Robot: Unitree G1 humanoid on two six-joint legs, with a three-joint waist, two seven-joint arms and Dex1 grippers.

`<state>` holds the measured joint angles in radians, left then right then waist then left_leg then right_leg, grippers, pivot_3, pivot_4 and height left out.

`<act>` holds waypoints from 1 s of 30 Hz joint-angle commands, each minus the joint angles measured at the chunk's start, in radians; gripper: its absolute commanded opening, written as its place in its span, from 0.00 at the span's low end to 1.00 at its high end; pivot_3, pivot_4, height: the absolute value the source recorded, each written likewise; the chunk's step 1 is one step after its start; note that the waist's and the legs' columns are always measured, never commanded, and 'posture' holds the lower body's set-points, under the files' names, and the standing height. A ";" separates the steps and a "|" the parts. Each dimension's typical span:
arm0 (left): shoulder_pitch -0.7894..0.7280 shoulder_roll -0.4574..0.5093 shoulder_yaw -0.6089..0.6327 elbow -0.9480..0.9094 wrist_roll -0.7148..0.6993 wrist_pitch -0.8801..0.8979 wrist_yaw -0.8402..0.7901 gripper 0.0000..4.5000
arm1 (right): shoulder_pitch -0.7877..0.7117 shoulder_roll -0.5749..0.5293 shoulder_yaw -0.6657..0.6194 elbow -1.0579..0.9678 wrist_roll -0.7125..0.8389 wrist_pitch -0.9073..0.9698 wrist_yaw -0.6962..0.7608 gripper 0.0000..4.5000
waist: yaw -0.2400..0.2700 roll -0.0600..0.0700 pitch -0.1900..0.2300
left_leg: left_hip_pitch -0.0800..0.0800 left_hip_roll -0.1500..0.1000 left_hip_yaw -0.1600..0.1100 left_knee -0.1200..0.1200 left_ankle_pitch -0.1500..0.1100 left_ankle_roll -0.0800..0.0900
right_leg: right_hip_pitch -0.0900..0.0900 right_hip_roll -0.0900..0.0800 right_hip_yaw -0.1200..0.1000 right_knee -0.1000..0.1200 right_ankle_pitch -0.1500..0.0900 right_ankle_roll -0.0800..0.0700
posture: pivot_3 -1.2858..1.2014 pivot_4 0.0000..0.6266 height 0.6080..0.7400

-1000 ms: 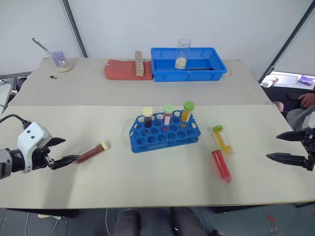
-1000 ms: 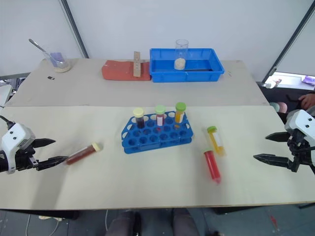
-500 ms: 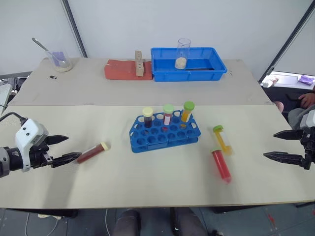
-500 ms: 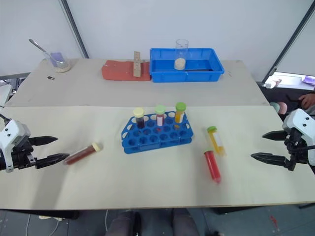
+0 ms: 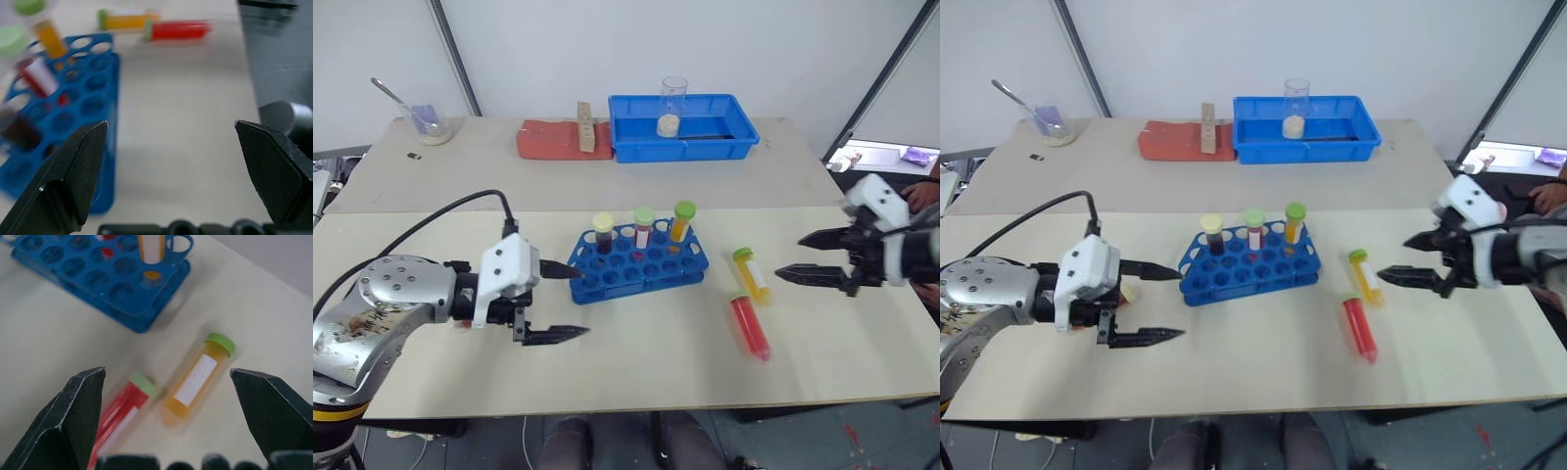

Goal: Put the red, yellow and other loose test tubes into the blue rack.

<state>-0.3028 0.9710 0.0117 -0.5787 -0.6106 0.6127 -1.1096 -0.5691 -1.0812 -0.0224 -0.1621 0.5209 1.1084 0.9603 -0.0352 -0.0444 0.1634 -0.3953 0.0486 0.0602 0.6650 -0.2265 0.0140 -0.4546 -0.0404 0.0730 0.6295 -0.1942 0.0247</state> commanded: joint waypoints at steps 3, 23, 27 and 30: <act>-0.073 -0.050 -0.068 -0.017 0.017 -0.035 -0.010 0.99 | -0.170 0.089 0.190 0.180 -0.131 0.101 -0.114 1.00 | -0.003 0.000 0.000 | -0.002 0.000 -0.001 0.003 0.000 0.000 | 0.000 0.000 0.000 0.000 0.000 0.000 | 0.52 0.24 1.00; -0.058 -0.114 -0.115 -0.056 0.045 -0.044 0.044 0.99 | -0.487 0.308 0.470 0.808 -0.428 -0.082 0.046 1.00 | -0.008 0.000 0.000 | -0.009 0.000 -0.003 0.012 0.000 0.001 | -0.002 0.000 -0.001 -0.001 0.009 0.010 | 0.52 0.24 1.00; -0.050 -0.126 -0.130 -0.053 0.061 -0.054 0.045 1.00 | -0.517 0.334 0.481 0.849 -0.457 -0.076 0.080 0.74 | -0.008 0.000 0.000 | -0.010 0.000 -0.003 0.012 0.000 0.001 | -0.002 0.000 -0.001 -0.001 0.010 0.009 | 0.52 0.24 1.00; -0.046 -0.130 -0.137 -0.049 0.069 -0.061 0.042 1.00 | -0.521 0.344 0.471 0.864 -0.474 -0.076 0.088 0.50 | -0.008 0.000 0.000 | -0.010 0.000 -0.003 0.012 0.000 0.001 | -0.002 0.000 -0.001 -0.001 0.010 0.009 | 0.52 0.24 1.00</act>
<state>-0.3463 0.8404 -0.1295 -0.6114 -0.5490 0.5712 -1.0697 -1.0614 -0.7287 0.4636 0.6970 0.0610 1.0441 1.0404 -0.0431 -0.0440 0.1633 -0.4050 0.0482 0.0575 0.6765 -0.2266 0.0146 -0.4565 -0.0401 0.0720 0.6284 -0.1845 0.0332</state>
